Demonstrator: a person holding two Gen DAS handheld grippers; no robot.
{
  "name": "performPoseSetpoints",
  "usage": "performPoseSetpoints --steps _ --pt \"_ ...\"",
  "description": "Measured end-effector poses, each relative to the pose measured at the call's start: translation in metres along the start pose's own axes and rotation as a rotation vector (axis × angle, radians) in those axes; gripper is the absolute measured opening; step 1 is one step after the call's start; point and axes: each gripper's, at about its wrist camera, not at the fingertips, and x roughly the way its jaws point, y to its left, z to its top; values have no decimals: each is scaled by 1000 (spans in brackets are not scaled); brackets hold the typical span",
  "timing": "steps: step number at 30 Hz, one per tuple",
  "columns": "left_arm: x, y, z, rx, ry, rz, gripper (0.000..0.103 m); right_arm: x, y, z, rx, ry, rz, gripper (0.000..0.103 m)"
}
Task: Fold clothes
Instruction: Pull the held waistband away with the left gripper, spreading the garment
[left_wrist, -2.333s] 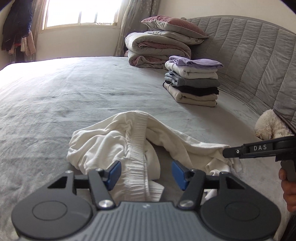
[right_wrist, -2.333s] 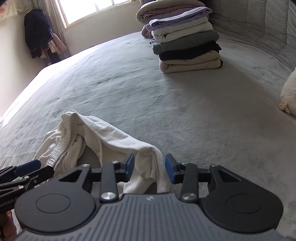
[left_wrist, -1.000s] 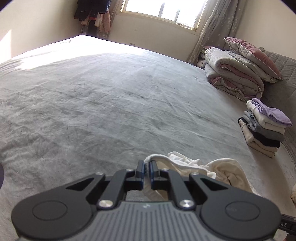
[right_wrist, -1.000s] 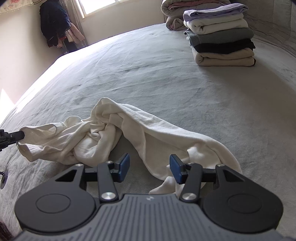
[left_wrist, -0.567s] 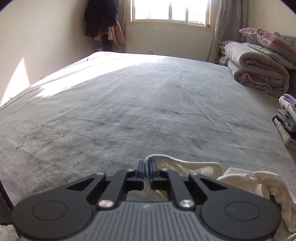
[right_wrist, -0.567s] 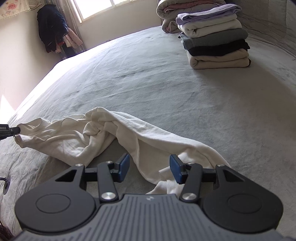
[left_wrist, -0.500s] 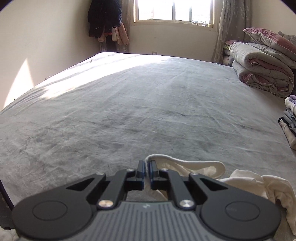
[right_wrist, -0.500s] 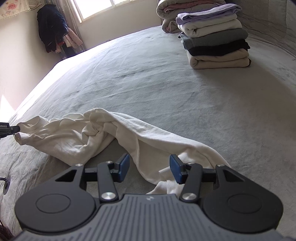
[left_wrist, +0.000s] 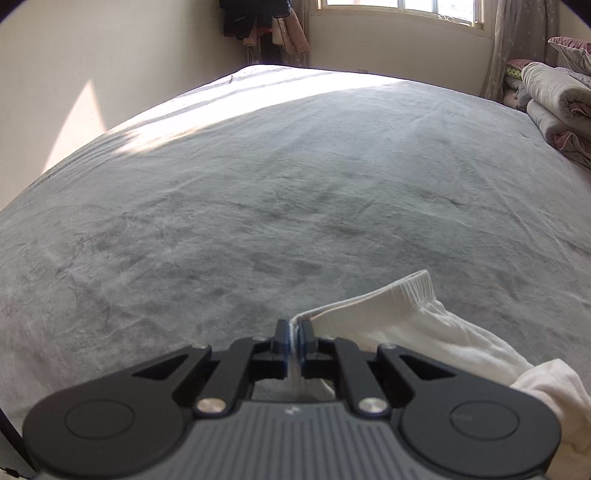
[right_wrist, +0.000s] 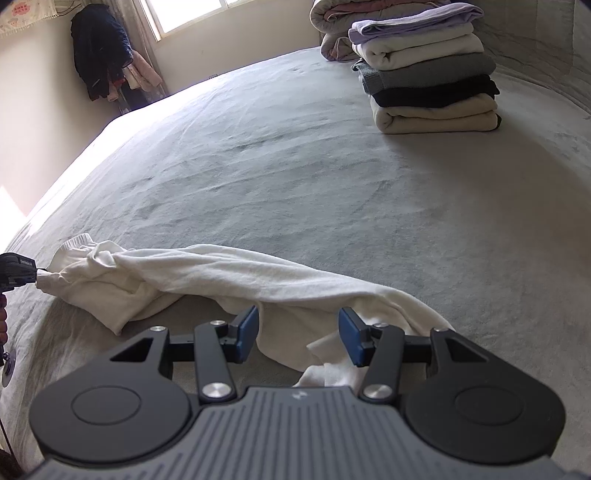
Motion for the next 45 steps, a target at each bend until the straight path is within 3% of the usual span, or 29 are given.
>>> performPoseSetpoints --steps 4,9,16,22,28,32,36,41,45 --pt "2 1 -8 -22 20 -14 10 4 -2 1 -6 14 -2 53" --pt "-12 4 -10 -66 20 -61 41 9 1 0 -18 25 -3 53" --pt "-41 11 -17 -143 27 -155 47 15 6 -2 -45 38 -4 53" --pt "-44 12 -33 -215 94 -266 52 17 10 -6 -64 40 -10 54" --pt "-21 19 -52 -384 180 -395 49 18 13 -12 -81 32 -16 54" --pt "-12 19 -54 -410 198 -397 24 22 14 -17 -95 31 -33 54" --pt "-25 19 -48 -360 139 -396 8 22 18 -20 -132 17 -54 54" --pt "-50 23 -38 -223 26 -315 7 21 21 -24 -188 -24 -123 54" --pt "-59 31 -32 -200 -20 -269 6 17 21 -24 -213 -52 -155 54"
